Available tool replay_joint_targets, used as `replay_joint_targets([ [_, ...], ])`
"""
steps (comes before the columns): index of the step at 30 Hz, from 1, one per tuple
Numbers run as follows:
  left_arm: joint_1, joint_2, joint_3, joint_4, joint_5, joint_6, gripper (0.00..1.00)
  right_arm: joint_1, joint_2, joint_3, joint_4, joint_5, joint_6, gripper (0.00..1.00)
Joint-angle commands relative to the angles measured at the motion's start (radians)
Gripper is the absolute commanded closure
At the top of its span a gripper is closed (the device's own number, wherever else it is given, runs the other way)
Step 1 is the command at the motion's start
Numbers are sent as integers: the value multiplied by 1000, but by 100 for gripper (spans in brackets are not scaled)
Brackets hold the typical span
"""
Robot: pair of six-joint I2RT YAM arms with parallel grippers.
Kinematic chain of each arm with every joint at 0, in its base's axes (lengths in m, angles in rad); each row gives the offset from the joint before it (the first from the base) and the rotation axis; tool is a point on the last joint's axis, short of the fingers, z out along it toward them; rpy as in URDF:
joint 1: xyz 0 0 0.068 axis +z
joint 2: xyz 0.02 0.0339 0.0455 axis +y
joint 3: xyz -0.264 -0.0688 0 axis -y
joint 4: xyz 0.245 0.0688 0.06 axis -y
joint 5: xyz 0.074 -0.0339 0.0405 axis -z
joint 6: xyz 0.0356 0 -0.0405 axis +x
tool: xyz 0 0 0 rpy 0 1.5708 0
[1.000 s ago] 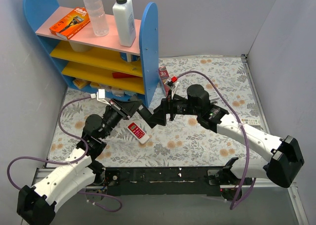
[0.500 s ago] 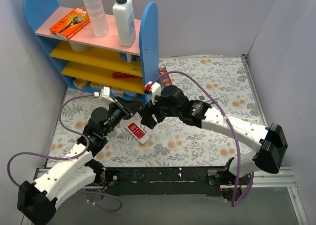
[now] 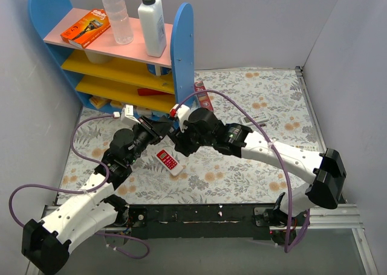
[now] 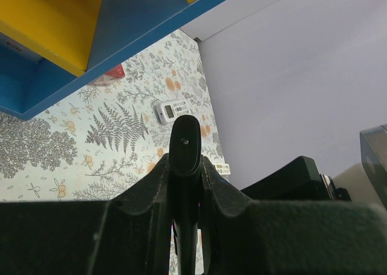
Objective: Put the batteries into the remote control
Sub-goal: Remove the battery cover from the remote control, then place the battery cover at the center of the board.
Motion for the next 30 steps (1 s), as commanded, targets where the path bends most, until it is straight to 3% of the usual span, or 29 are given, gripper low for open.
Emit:
replay_joint_targets([
  [1, 2, 1, 47, -28, -45, 21, 100, 13, 14, 48, -17, 40, -25, 53],
  [3, 2, 2, 59, -53, -88, 19, 100, 16, 15, 44, -23, 37, -26, 61],
  [6, 4, 1, 73, -82, -148, 30, 100, 17, 8, 15, -40, 21, -29, 66],
  [16, 51, -7, 43, -33, -384, 68, 100, 39, -66, -154, -100, -52, -6, 66],
  [23, 198, -4, -8, 59, -312, 39, 100, 50, -117, -271, -101, -81, -15, 64],
  [30, 222, -13, -14, 73, -303, 38, 100, 50, -130, -317, -106, -43, -6, 64],
])
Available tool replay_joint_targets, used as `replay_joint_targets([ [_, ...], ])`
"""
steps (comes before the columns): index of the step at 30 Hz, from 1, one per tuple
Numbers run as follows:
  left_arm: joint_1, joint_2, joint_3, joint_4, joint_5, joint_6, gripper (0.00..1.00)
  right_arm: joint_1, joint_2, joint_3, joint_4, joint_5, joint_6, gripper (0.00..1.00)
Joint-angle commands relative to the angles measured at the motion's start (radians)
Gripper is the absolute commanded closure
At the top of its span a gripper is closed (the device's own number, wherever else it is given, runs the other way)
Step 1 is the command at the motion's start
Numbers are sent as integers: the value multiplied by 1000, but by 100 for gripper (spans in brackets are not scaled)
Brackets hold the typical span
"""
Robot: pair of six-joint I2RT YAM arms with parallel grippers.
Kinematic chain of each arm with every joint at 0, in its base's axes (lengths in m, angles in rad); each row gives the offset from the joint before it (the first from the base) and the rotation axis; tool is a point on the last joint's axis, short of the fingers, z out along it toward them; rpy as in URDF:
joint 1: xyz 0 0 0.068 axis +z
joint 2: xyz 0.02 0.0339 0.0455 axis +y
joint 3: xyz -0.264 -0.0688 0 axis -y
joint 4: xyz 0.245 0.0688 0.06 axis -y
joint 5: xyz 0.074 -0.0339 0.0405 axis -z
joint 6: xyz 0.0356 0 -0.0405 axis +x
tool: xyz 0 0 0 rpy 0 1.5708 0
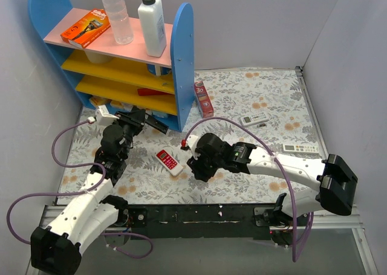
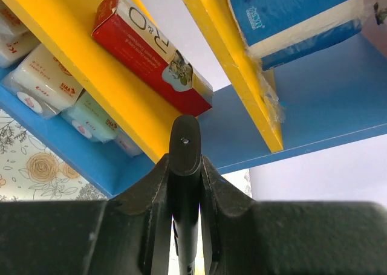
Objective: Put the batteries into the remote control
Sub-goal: Place the battery cover at the center of the board.
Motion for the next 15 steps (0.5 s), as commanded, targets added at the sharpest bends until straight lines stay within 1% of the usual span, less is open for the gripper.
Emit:
replay_joint_targets([
  [1, 5, -21, -2, 43, -64, 25, 100, 2, -25, -11, -70, 28, 1, 65],
  [4, 6, -44, -25, 31, -21, 39, 100, -15, -6, -17, -76, 152, 28, 67],
  [6, 6, -68, -51, 29, 46, 53, 100, -45, 38, -8, -111, 183, 73, 67],
  [9, 6, -124, -94, 29, 133, 68, 100, -118, 98, -2, -116, 205, 132, 66],
  [10, 6, -153, -105, 27, 199, 66, 100, -154, 110, -3, -110, 208, 144, 66],
  [12, 6, -179, -137, 20, 261, 63, 100, -191, 148, -2, -76, 206, 173, 65],
  [13, 6, -191, -149, 18, 325, 56, 100, -223, 162, 1, -64, 208, 182, 64],
  [15, 6, -225, -169, 24, 380, 50, 100, -248, 207, 15, -45, 215, 196, 63],
])
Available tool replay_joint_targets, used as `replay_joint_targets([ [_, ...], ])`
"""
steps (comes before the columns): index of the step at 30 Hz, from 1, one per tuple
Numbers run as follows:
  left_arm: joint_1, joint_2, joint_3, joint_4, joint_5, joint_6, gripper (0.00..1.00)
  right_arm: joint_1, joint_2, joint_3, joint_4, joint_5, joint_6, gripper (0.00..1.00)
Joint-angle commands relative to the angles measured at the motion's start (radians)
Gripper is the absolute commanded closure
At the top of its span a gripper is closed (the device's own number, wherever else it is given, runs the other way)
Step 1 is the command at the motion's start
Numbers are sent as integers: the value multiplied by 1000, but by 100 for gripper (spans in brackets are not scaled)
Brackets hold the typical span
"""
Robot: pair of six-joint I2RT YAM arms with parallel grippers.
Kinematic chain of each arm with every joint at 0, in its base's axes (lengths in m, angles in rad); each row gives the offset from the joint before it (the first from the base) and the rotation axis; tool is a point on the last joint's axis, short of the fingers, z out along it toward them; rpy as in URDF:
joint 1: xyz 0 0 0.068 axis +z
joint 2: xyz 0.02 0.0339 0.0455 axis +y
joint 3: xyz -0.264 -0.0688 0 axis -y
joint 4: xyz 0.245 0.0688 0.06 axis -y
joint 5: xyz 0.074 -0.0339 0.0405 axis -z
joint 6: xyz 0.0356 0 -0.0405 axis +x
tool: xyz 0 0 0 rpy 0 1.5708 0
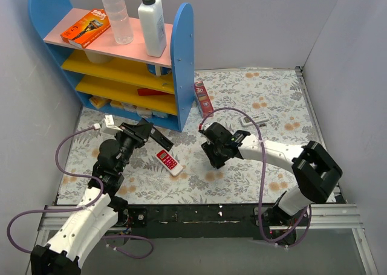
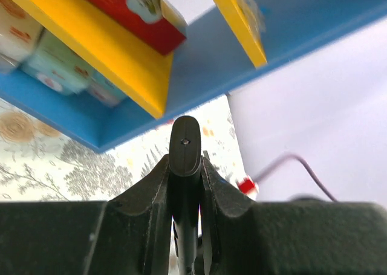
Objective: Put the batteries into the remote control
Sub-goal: Place the battery cover at the center of the board, then pick up the battery from the center of the board.
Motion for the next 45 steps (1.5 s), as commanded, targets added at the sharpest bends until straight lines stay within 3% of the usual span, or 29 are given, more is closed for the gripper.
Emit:
replay_joint_targets([
  [1, 4, -64, -55, 13, 241, 4, 100, -66, 71, 46, 47, 62, 71, 62],
  [7, 5, -87, -92, 24, 387, 12, 100, -94, 197, 92, 55, 79, 68, 55],
  [17, 4, -113, -97, 13, 442, 81, 100, -96, 190, 142, -37, 73, 100, 9],
  [21, 4, -133, -102, 8, 439, 116, 100, -108, 87, 176, -130, 125, 114, 2],
  [28, 2, -172, -108, -1, 430, 194, 100, -209, -134, 193, -256, 240, 181, 2],
  [34, -10, -205, -112, -18, 393, 242, 100, -408, -275, 86, -277, 166, 330, 2],
  [37, -24, -215, -125, -18, 379, 243, 100, -505, -307, 16, -261, 91, 437, 11],
  [38, -27, -217, -128, -18, 379, 245, 100, -527, -310, 3, -272, 85, 500, 21],
  [40, -38, -225, -129, -25, 372, 249, 100, -580, -307, -15, -275, 85, 526, 28],
  [45, -55, -232, -125, -36, 355, 273, 100, -718, -213, 1, -252, 93, 354, 38],
])
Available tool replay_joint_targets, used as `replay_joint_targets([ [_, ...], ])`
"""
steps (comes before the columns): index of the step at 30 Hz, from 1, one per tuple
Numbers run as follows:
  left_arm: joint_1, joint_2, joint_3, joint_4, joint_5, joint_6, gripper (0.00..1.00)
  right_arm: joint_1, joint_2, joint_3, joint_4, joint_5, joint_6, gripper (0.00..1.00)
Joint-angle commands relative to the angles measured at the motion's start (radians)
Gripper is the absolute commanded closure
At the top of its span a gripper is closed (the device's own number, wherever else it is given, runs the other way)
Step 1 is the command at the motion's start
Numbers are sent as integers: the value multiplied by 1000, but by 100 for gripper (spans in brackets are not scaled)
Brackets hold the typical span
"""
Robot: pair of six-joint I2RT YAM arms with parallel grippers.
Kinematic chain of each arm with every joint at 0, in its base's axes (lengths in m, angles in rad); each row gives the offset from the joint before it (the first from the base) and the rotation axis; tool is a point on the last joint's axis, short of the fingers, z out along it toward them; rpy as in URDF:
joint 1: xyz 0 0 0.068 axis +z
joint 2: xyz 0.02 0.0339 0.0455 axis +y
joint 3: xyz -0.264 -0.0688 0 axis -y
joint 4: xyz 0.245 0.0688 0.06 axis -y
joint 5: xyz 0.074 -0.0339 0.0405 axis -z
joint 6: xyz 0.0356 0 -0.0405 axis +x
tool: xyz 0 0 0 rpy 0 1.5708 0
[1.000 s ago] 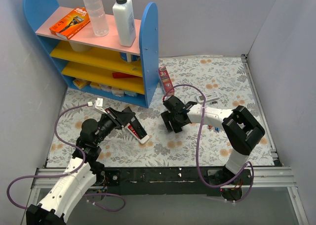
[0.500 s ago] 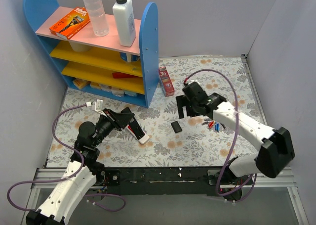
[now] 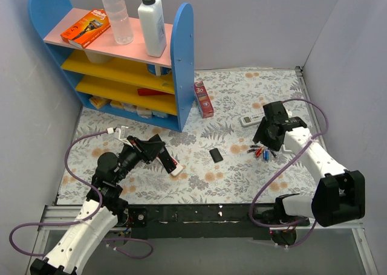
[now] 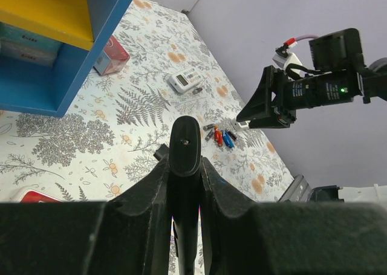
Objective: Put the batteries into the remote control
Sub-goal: Pick up the battery from the center of the board.
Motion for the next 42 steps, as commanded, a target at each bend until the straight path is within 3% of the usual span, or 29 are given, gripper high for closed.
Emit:
replay_joint_targets([
  [1, -19, -18, 4, -3, -37, 39, 100, -110, 84, 41, 10, 9, -116, 40],
  [8, -33, -27, -4, 6, -58, 40, 100, -237, 242, 99, 9, 29, -354, 51],
  [10, -37, -26, -1, 4, -69, 46, 100, -257, 265, 101, 16, 37, -385, 59],
  [18, -51, -35, 8, -20, -124, 59, 100, -274, 342, 90, 79, -23, -552, 61],
  [29, -52, -36, 8, -20, -127, 57, 100, -274, 391, 91, 131, -112, -601, 62],
  [42, -56, -32, 8, -20, -127, 60, 100, -292, 435, 50, 101, -95, -540, 71],
])
